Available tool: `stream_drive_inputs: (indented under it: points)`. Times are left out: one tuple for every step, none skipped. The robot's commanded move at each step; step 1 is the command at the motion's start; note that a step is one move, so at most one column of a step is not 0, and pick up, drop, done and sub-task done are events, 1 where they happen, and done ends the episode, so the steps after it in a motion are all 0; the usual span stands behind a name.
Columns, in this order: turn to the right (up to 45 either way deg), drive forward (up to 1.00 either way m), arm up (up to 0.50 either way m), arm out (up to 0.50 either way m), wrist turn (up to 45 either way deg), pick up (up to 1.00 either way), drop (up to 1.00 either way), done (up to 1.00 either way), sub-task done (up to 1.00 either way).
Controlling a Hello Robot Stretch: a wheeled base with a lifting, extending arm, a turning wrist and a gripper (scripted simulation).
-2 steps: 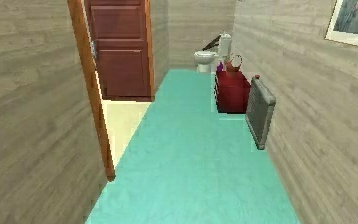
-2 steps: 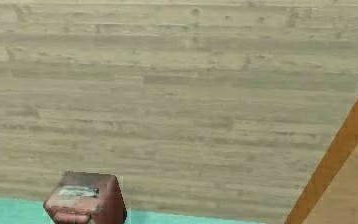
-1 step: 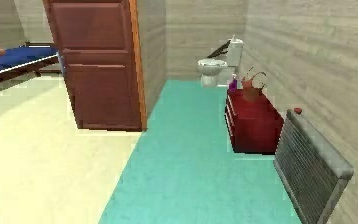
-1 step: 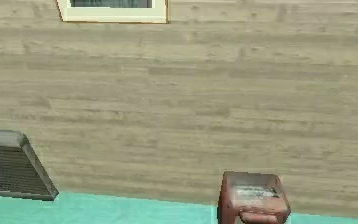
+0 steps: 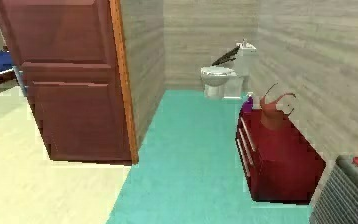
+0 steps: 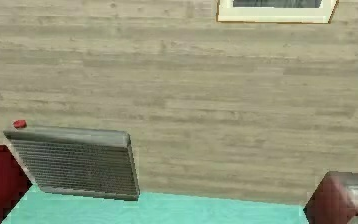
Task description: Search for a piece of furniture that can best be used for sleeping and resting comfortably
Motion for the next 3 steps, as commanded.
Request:
stream_drive_inputs:
  points:
    - [-42.0,0.0,0.0,0.0,0.0,0.0,0.0,0.0,0.0]
    - [0.0,0.45,0.0,0.0,0.0,0.0,0.0,0.0,0.0]
    - [-15.0,0.0,0.0,0.0,0.0,0.0,0.0,0.0,0.0]
